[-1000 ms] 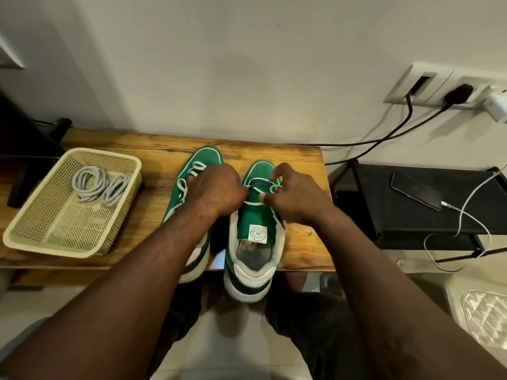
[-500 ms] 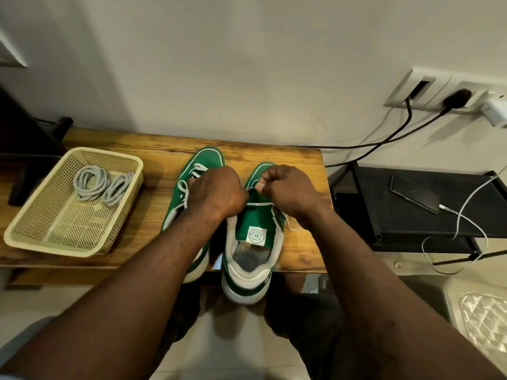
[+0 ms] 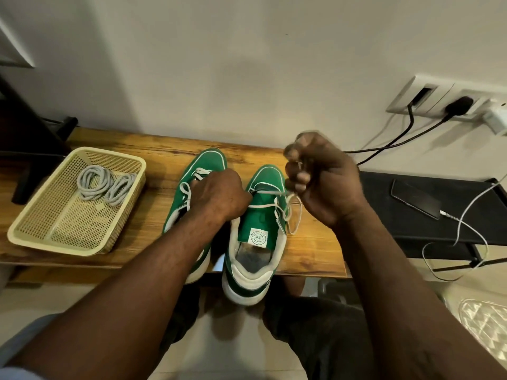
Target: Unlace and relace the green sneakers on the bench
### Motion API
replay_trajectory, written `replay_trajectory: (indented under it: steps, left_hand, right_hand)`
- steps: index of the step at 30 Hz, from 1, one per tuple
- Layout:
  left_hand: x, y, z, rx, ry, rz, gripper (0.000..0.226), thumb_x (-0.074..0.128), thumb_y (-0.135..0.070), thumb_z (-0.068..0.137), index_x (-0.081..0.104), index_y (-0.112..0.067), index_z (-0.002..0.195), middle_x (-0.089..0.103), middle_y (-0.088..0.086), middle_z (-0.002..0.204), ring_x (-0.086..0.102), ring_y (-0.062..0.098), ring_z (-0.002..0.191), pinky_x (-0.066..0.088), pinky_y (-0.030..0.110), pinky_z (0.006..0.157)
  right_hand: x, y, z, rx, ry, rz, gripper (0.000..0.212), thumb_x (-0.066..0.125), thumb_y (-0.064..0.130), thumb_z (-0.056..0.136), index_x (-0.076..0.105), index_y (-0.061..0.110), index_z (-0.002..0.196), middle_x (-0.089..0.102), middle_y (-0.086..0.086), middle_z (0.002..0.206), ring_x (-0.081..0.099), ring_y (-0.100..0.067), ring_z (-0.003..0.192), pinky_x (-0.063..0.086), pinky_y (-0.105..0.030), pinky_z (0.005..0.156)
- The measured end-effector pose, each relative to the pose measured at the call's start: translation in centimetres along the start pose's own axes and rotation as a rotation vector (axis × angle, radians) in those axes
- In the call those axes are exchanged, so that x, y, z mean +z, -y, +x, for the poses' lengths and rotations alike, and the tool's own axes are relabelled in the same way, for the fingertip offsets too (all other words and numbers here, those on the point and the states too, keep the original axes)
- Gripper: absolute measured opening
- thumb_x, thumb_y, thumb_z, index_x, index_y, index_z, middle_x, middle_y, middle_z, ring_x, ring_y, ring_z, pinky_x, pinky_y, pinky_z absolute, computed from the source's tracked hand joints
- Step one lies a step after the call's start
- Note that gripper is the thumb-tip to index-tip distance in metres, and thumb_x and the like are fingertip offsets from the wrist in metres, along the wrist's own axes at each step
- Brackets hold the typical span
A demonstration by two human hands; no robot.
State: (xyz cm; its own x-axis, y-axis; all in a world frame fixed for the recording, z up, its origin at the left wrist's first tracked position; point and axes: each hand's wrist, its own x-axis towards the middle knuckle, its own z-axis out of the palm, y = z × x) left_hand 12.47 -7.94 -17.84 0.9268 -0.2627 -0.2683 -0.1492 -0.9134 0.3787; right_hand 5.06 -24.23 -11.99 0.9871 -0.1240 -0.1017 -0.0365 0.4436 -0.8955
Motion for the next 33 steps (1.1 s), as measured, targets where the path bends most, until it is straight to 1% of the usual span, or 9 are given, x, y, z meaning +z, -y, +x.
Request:
replay_trajectory:
  steps: [3, 5, 7, 10, 12, 16, 21, 26, 33]
  left_hand:
    - [0.1, 0.1, 0.1, 0.013, 0.009, -0.020, 0.033, 0.068, -0.042, 0.091, 0.068, -0.016, 0.070, 0.065, 0.002, 0.071, 0.063, 0.026, 0.077, 0.050, 0.044, 0.087]
    - [0.2, 0.3, 0.2, 0.030, 0.007, -0.030, 0.029, 0.068, -0.045, 0.091, 0.076, -0.021, 0.077, 0.071, -0.003, 0.078, 0.065, 0.024, 0.083, 0.049, 0.044, 0.091]
    - [0.4, 0.3, 0.2, 0.051, -0.012, -0.024, 0.026, 0.068, -0.049, 0.092, 0.079, -0.027, 0.086, 0.074, -0.006, 0.085, 0.066, 0.022, 0.090, 0.048, 0.047, 0.098]
    - [0.8, 0.3, 0.3, 0.060, -0.053, 0.004, 0.025, 0.067, -0.051, 0.094, 0.080, -0.030, 0.093, 0.075, -0.008, 0.093, 0.065, 0.022, 0.096, 0.044, 0.049, 0.103]
    - [1.0, 0.3, 0.3, 0.045, -0.068, 0.033, 0.026, 0.065, -0.050, 0.094, 0.079, -0.029, 0.093, 0.075, -0.006, 0.094, 0.065, 0.023, 0.096, 0.041, 0.050, 0.103]
    - [1.4, 0.0, 0.3, 0.014, -0.094, 0.065, 0.023, 0.066, -0.045, 0.093, 0.077, -0.026, 0.086, 0.073, -0.003, 0.089, 0.065, 0.024, 0.089, 0.039, 0.049, 0.098]
    - [1.5, -0.3, 0.1, 0.006, -0.116, 0.104, 0.025, 0.065, -0.041, 0.095, 0.065, -0.020, 0.080, 0.059, 0.000, 0.079, 0.055, 0.027, 0.079, 0.037, 0.042, 0.084]
    - [1.6, -0.3, 0.1, 0.025, -0.125, 0.028, 0.025, 0.066, -0.045, 0.092, 0.076, -0.024, 0.083, 0.071, -0.002, 0.084, 0.064, 0.026, 0.082, 0.048, 0.040, 0.086]
    - [0.2, -0.3, 0.0, 0.050, -0.239, -0.012, 0.030, 0.070, -0.048, 0.093, 0.078, -0.020, 0.085, 0.073, 0.002, 0.080, 0.069, 0.028, 0.078, 0.060, 0.040, 0.078]
  right_hand:
    - [-1.1, -2.5, 1.1, 0.196, -0.237, -0.982, 0.009, 0.057, 0.018, 0.098, 0.056, 0.020, 0.107, 0.066, -0.002, 0.089, 0.057, -0.019, 0.068, 0.043, -0.029, 0.056]
    - [-1.3, -4.1, 1.2, 0.255, -0.177, -1.462, 0.023, 0.065, 0.042, 0.098, 0.060, 0.025, 0.113, 0.065, -0.001, 0.096, 0.063, -0.024, 0.088, 0.049, -0.034, 0.068]
    - [-1.0, -5.2, 1.3, 0.251, -0.161, -1.591, 0.033, 0.066, 0.049, 0.096, 0.063, 0.023, 0.117, 0.066, -0.006, 0.105, 0.063, -0.029, 0.098, 0.051, -0.037, 0.074]
    - [-0.5, -6.5, 1.5, 0.132, -0.202, -1.726, 0.025, 0.064, 0.039, 0.098, 0.068, 0.022, 0.115, 0.071, -0.009, 0.110, 0.065, -0.031, 0.100, 0.049, -0.036, 0.072]
    - [-0.1, -6.8, 1.6, 0.130, -0.164, -1.698, 0.019, 0.062, 0.033, 0.099, 0.070, 0.020, 0.110, 0.072, -0.009, 0.109, 0.065, -0.030, 0.099, 0.048, -0.035, 0.072]
    - [-0.4, -5.5, 1.9, 0.210, -0.080, -1.350, 0.012, 0.066, 0.021, 0.096, 0.070, 0.013, 0.088, 0.073, -0.005, 0.096, 0.065, -0.025, 0.093, 0.051, -0.039, 0.080]
    - [-0.6, -2.2, 0.9, 0.238, 0.075, -0.779, 0.024, 0.066, 0.004, 0.097, 0.069, 0.017, 0.077, 0.062, 0.008, 0.067, 0.051, -0.005, 0.061, 0.043, -0.022, 0.058]
    - [-1.2, -2.4, 0.9, 0.165, -0.161, -0.831, 0.015, 0.071, 0.017, 0.096, 0.068, 0.012, 0.082, 0.063, 0.003, 0.069, 0.056, -0.014, 0.068, 0.046, -0.036, 0.067]
    - [-1.5, -2.0, 1.1, 0.059, -0.291, -0.806, 0.015, 0.073, 0.023, 0.094, 0.070, 0.011, 0.087, 0.069, 0.001, 0.080, 0.063, -0.015, 0.079, 0.051, -0.038, 0.073]
